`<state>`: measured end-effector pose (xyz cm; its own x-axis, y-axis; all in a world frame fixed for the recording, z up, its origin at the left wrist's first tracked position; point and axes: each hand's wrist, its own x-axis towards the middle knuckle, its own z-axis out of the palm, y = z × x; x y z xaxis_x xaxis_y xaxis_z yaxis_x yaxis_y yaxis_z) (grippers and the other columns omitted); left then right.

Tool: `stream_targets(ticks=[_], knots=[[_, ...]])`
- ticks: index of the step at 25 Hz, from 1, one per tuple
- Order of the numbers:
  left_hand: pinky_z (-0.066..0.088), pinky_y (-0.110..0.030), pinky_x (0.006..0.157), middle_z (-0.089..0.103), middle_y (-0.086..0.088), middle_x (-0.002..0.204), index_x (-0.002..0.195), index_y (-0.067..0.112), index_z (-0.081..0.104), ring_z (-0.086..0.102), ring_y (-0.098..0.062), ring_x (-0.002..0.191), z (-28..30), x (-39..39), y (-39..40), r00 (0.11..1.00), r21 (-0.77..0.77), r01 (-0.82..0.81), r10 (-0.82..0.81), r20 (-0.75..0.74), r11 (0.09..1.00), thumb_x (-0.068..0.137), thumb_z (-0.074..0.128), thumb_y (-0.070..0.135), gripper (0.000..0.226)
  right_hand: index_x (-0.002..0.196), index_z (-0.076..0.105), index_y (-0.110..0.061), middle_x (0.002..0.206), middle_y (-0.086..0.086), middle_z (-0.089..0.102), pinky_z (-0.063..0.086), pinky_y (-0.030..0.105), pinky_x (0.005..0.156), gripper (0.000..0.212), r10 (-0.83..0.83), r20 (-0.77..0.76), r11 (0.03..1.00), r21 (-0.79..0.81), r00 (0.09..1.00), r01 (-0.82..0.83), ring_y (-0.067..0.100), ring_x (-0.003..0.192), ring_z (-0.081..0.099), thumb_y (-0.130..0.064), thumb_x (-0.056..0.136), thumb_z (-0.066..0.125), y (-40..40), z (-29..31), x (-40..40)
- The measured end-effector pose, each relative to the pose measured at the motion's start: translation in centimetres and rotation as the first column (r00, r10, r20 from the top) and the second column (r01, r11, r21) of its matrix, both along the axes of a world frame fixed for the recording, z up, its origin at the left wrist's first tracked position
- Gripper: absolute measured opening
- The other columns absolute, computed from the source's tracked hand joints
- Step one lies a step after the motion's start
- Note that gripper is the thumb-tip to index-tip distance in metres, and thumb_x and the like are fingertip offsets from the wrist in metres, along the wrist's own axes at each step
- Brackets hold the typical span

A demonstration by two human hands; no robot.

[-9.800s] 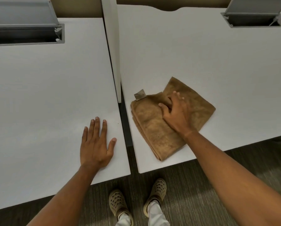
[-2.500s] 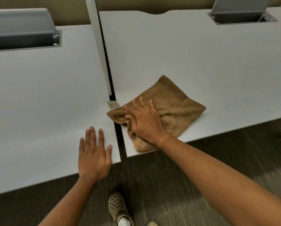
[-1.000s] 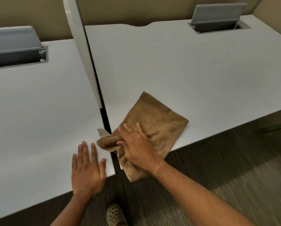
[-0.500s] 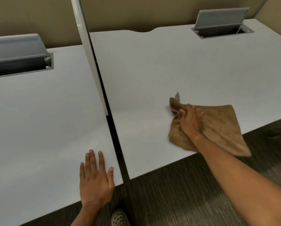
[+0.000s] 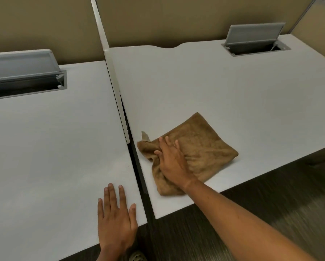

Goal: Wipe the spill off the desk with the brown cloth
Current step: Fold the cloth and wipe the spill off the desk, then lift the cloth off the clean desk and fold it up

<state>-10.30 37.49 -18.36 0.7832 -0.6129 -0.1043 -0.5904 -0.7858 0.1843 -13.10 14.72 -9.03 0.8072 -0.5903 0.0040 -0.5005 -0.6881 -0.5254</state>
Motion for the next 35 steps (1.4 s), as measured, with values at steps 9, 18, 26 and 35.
stream_targets(ticks=[9, 18, 26, 35], knots=[[0.001, -0.041, 0.122, 0.005, -0.01, 0.164, 0.155, 0.018, 0.012, 0.002, -0.026, 0.151, 2.5, 0.7, -1.1, 0.986, -0.059, -0.085, 0.075, -0.15, 0.995, 0.082, 0.005, 0.064, 0.086, 0.154, 0.014, -0.018, 0.164, 0.011, 0.005, -0.007, 0.039, 0.121, 0.067, 0.069, -0.199, 0.998, 0.001, 0.978, -0.07, 0.022, 0.151, -0.002, -0.054, 0.099, 0.03, -1.3, 0.1, -0.3], [0.024, -0.042, 0.115, 0.037, -0.011, 0.153, 0.147, 0.018, 0.036, 0.031, -0.028, 0.142, 8.0, 0.8, -5.2, 0.977, -0.345, -0.151, 0.085, -0.197, 0.926, 0.09, 0.036, 0.054, 0.068, 0.156, 0.008, -0.021, 0.164, 0.008, 0.003, -0.003, 0.036, 0.122, 0.101, 0.158, -0.294, 0.984, -0.027, 0.943, -0.173, 0.02, 0.151, -0.001, -0.08, 0.075, 0.021, -6.7, 2.2, -6.4], [0.051, -0.028, 0.081, 0.059, -0.001, 0.118, 0.115, 0.027, 0.05, 0.058, -0.019, 0.097, 10.8, -4.9, -8.8, 0.955, -0.273, 0.295, -0.295, 0.042, 0.916, 0.076, 0.059, 0.061, 0.052, 0.151, 0.033, -0.018, 0.159, 0.005, 0.028, 0.0, 0.027, 0.117, 0.08, 0.412, -0.317, 0.866, -0.157, 0.855, -0.475, 0.02, 0.147, 0.024, -0.057, 0.084, 0.052, -12.9, 2.8, -12.8], [0.054, -0.032, 0.081, 0.063, 0.0, 0.115, 0.111, 0.025, 0.06, 0.063, -0.017, 0.093, 11.1, -5.2, -11.2, 0.939, -0.007, 0.34, -0.339, 0.054, 0.94, 0.085, 0.058, 0.046, 0.034, 0.128, 0.055, -0.015, 0.128, 0.01, 0.057, 0.057, 0.033, 0.081, 0.041, 0.544, -0.356, 0.748, -0.205, 0.76, -0.631, 0.025, 0.101, 0.061, -0.022, 0.089, 0.06, -17.4, 3.2, -16.8]])
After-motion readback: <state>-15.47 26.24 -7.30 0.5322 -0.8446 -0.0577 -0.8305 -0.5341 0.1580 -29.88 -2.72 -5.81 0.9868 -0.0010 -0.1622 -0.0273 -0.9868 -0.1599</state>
